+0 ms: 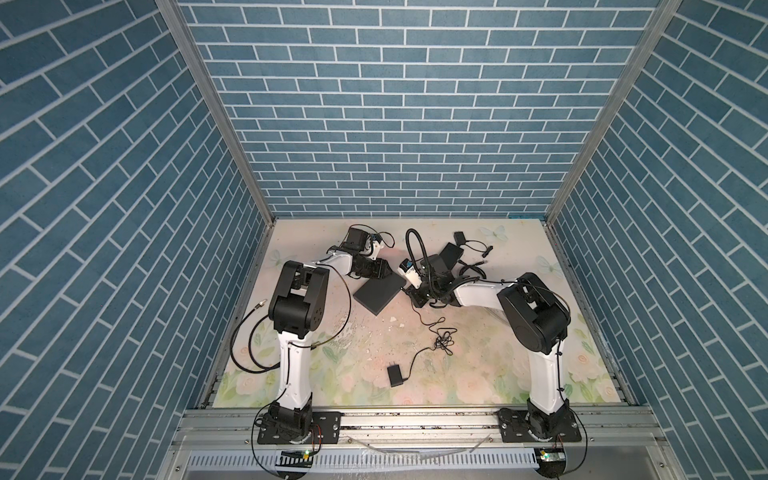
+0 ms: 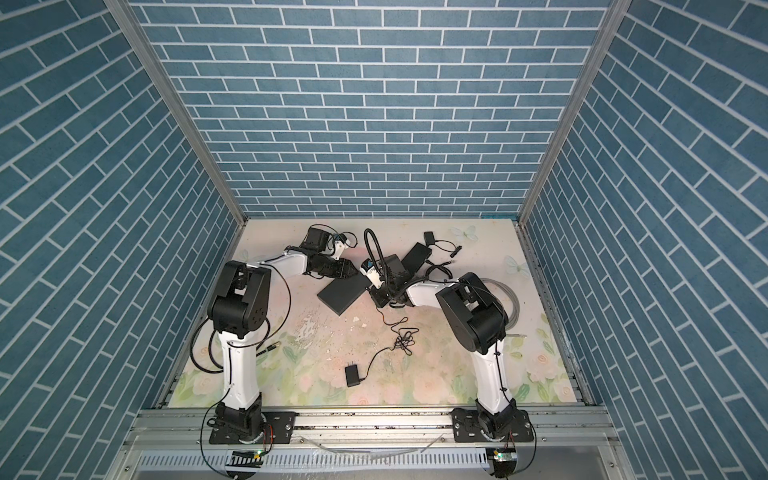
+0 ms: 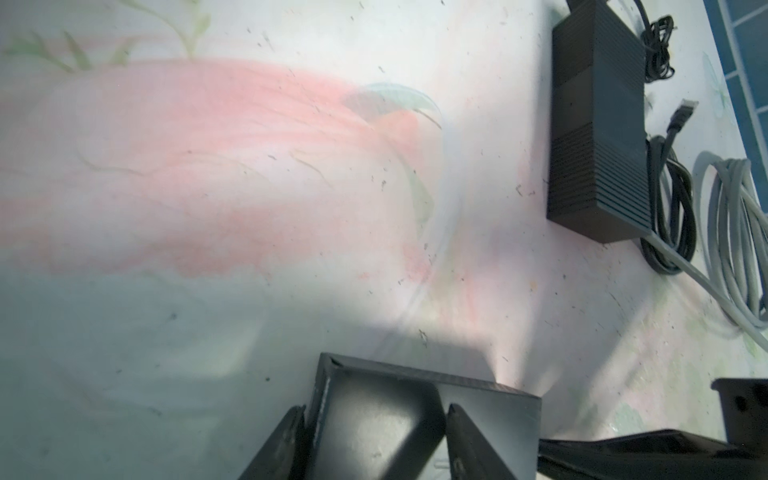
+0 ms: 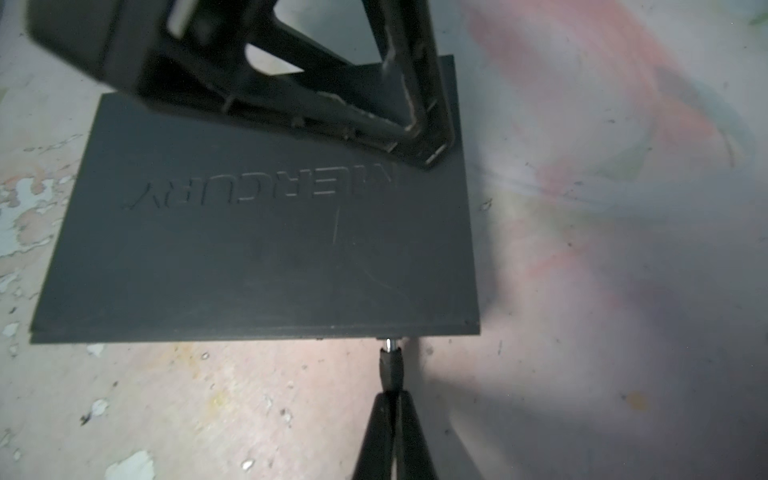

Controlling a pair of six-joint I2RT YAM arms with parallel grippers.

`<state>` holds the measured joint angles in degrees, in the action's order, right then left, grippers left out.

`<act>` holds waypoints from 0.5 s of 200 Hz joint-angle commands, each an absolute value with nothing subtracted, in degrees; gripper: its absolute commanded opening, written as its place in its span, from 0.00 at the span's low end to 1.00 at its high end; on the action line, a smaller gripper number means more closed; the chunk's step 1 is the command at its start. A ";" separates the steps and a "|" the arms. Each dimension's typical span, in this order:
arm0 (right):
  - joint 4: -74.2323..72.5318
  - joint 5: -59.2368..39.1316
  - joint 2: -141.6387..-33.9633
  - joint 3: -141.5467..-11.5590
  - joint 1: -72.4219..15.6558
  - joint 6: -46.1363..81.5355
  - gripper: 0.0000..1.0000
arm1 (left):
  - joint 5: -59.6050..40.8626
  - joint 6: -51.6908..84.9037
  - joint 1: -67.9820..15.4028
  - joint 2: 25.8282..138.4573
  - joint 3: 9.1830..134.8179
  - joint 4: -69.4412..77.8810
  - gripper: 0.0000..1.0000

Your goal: Insert the plug into the switch port

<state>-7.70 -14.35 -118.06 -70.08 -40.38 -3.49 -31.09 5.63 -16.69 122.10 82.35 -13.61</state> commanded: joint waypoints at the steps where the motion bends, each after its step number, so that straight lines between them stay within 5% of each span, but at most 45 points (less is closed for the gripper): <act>1: -32.61 -12.12 -122.87 -79.80 -42.16 -0.18 0.00 | -54.91 9.32 -28.41 123.74 77.93 -28.30 0.53; 60: -31.93 -16.39 -122.21 -78.20 -42.45 -1.35 0.00 | -53.23 6.33 -28.20 125.47 80.38 -31.38 0.53; 100: -26.23 -17.27 -114.62 -70.66 -41.74 -4.95 0.22 | -47.30 5.03 -24.40 125.80 83.11 -34.52 0.53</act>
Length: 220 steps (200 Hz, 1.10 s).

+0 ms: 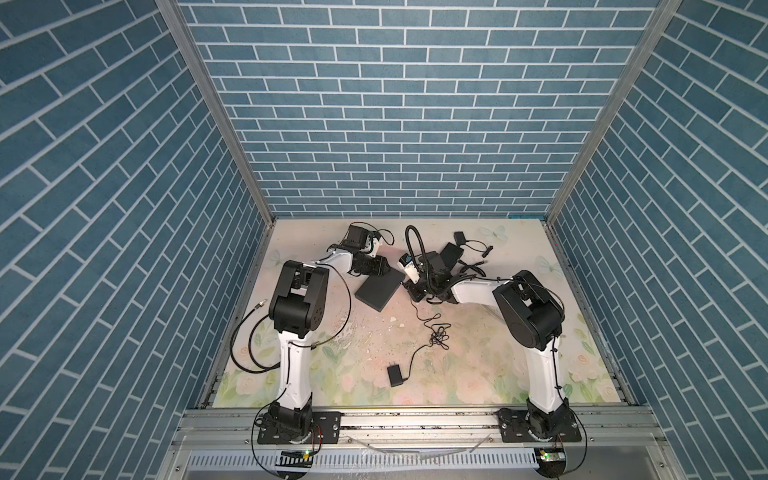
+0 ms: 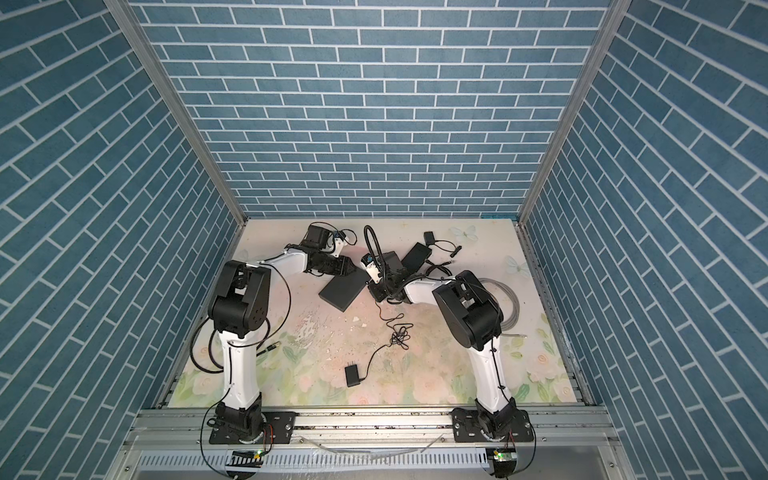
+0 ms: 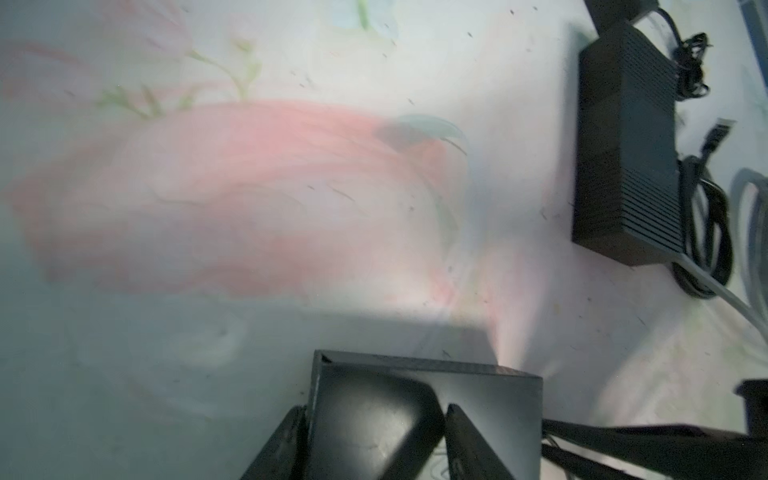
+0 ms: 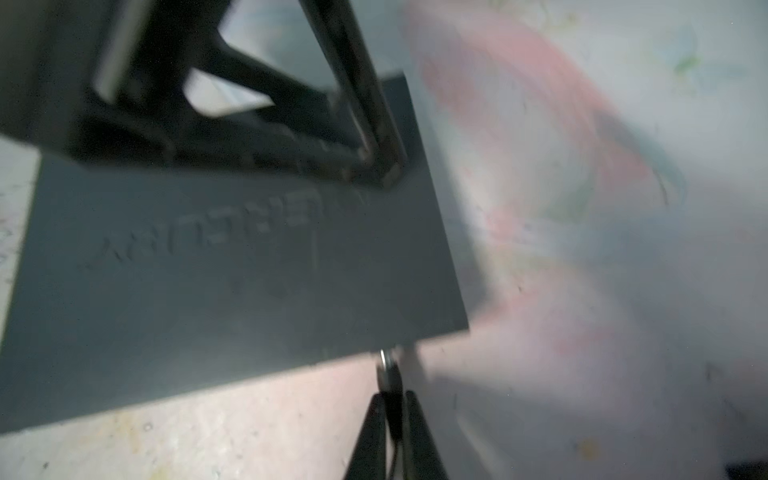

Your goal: Insert the plug into the switch port

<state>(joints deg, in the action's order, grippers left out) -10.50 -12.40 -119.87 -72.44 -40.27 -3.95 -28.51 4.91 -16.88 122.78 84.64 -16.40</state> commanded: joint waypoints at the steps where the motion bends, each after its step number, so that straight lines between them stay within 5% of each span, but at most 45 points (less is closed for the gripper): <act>1: -26.03 -17.29 -114.35 -70.44 -41.70 -4.98 0.22 | -47.16 5.02 -24.24 125.74 83.21 -34.49 0.53; 48: -17.33 -17.47 -103.86 -61.35 -38.67 -5.29 0.38 | -43.29 5.56 -20.22 124.28 87.53 -36.02 0.54; 163: 9.34 -16.23 -90.16 -55.17 -40.89 11.02 0.41 | -40.08 12.18 -20.11 121.38 87.28 -31.49 0.58; 220: 6.65 -13.89 -87.90 -47.02 -45.94 15.56 0.39 | -39.34 13.46 -20.96 121.29 87.10 -30.15 0.58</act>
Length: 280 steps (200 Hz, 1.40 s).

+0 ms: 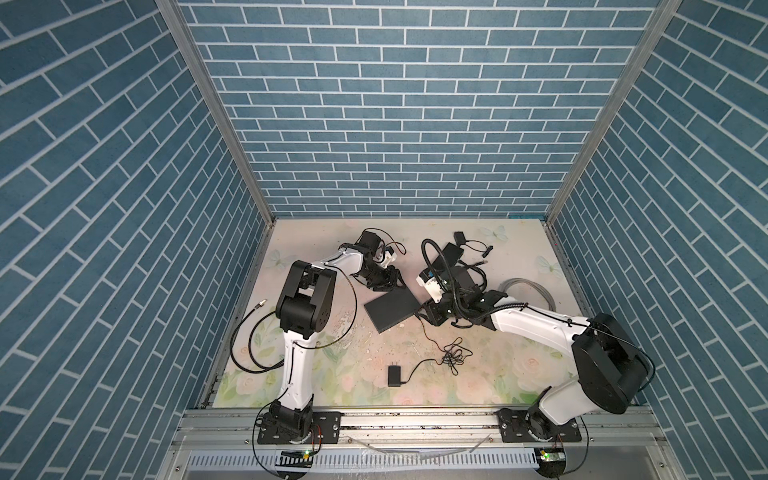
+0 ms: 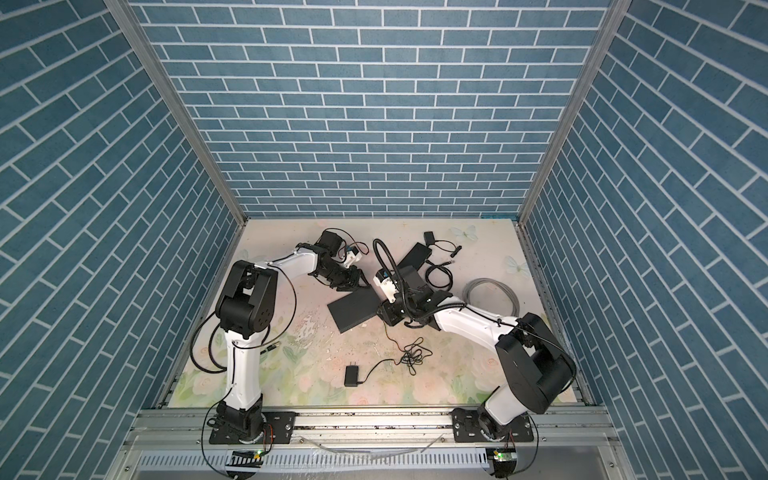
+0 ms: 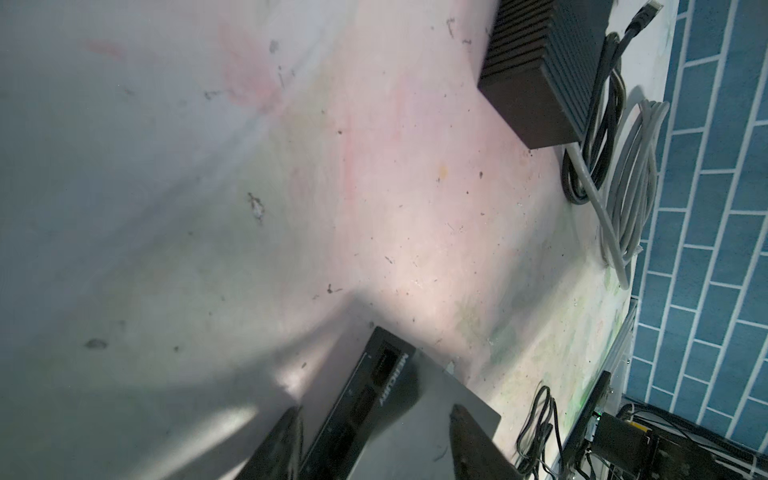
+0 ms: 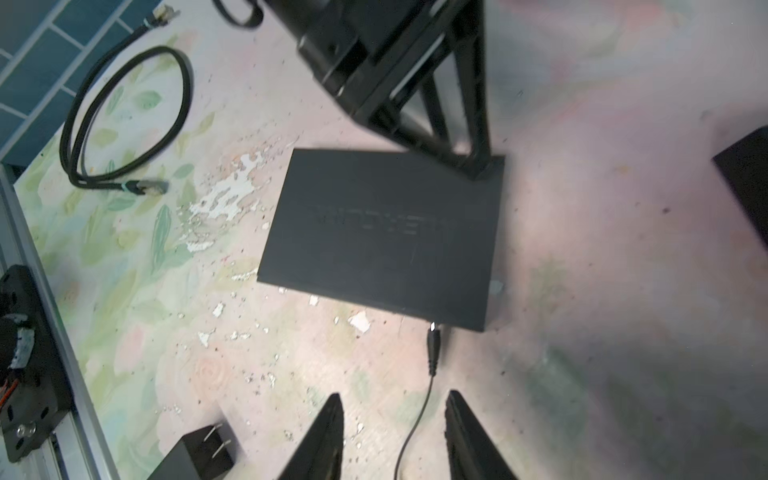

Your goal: Insert the plug into the switch port

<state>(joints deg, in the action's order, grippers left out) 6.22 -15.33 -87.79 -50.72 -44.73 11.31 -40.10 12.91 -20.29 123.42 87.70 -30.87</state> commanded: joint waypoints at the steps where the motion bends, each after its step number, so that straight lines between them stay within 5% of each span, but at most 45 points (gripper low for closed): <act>1: 6.54 -13.84 -88.03 -46.93 -45.95 15.56 0.39 | -39.36 13.50 -20.98 121.29 87.10 -30.15 0.58; 131: -1.02 -7.19 -99.72 -50.14 -47.11 12.65 0.28 | -38.98 13.84 -21.86 120.33 84.64 -29.37 0.58; 207: -3.14 -5.36 -102.04 -51.20 -47.61 13.97 0.03 | -39.54 15.05 -22.80 118.05 80.82 -28.58 0.58; 280: -6.60 -5.36 -103.41 -53.27 -47.81 8.76 0.00 | -43.95 10.20 -25.48 122.35 80.30 -29.53 0.56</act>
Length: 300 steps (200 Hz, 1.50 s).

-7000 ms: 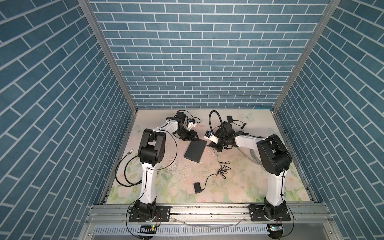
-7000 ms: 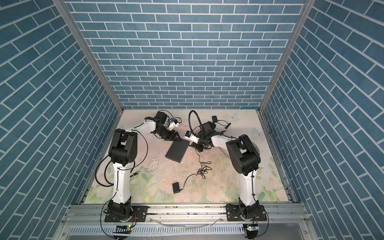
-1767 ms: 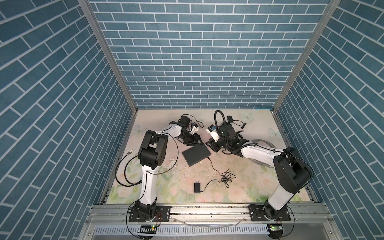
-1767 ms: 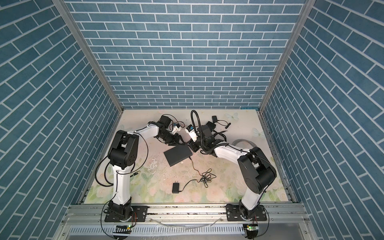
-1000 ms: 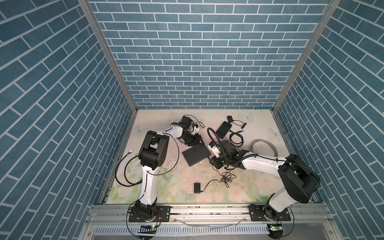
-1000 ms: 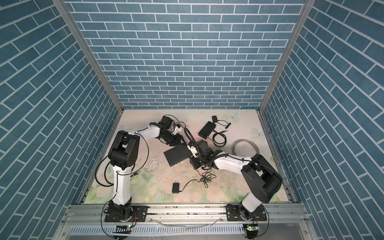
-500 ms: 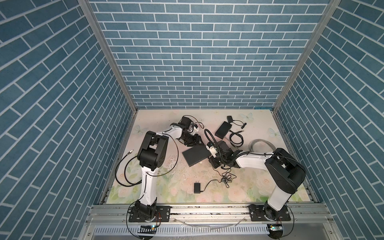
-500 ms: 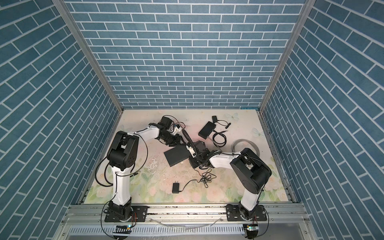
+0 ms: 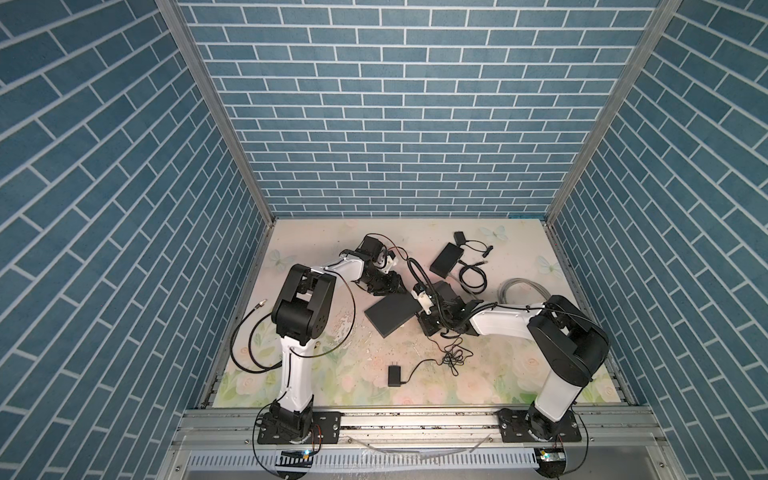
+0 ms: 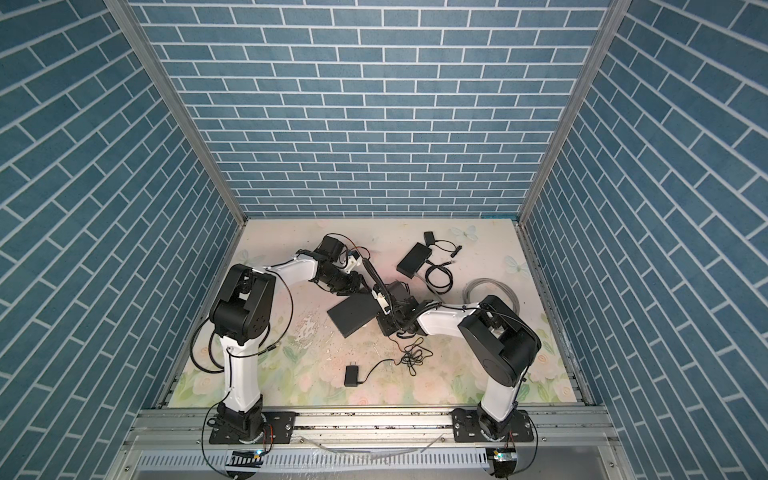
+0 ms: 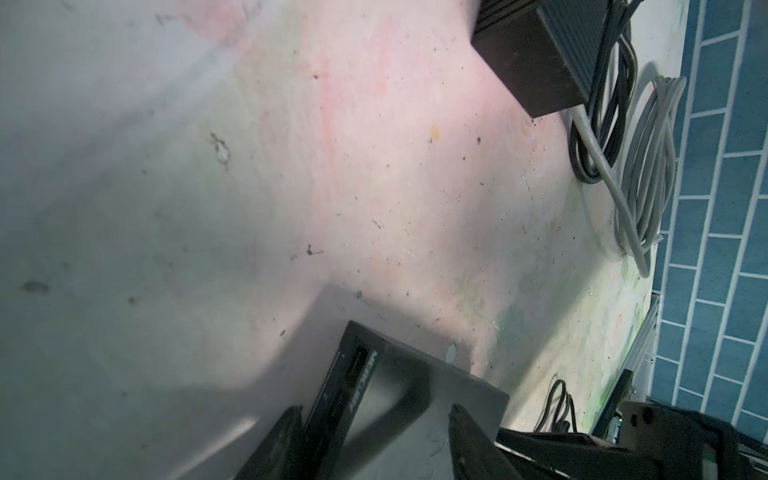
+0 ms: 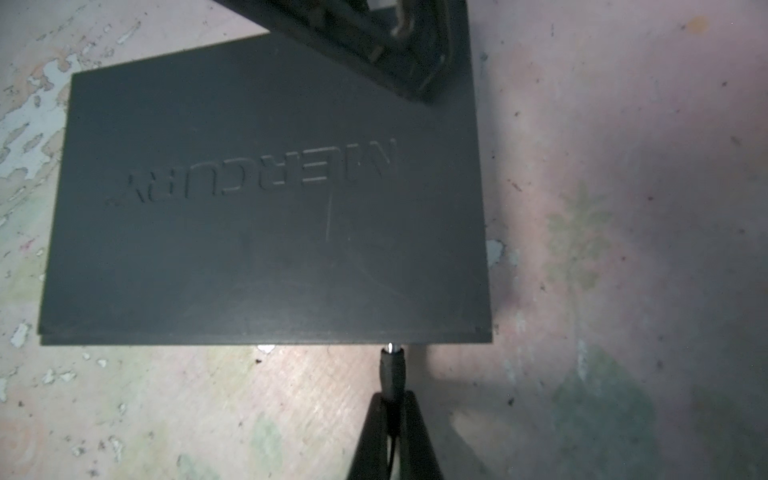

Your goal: Insert the plug into the switch port

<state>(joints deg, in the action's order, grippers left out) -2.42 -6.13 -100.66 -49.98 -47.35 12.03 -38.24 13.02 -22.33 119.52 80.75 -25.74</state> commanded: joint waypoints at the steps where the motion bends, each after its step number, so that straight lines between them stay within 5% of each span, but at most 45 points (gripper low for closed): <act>1: -6.60 -5.36 -103.38 -53.31 -47.81 8.69 0.00 | -43.90 10.07 -25.53 122.48 80.41 -29.75 0.56; 104: -10.96 2.43 -105.98 -59.30 -47.64 6.81 0.00 | -50.34 4.78 -27.77 124.11 81.21 -36.16 0.50; 231: -18.64 -3.15 -111.59 -67.30 -45.97 1.83 0.00 | -54.05 2.05 -31.53 125.28 81.03 -37.08 0.45; 300: -22.20 1.71 -112.84 -69.09 -45.71 -1.48 0.00 | -55.14 1.76 -31.88 126.03 80.40 -37.11 0.43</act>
<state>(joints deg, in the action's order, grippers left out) 6.83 -0.23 -108.42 -63.11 -46.17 2.79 -36.03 0.16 -22.68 122.39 84.27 -19.97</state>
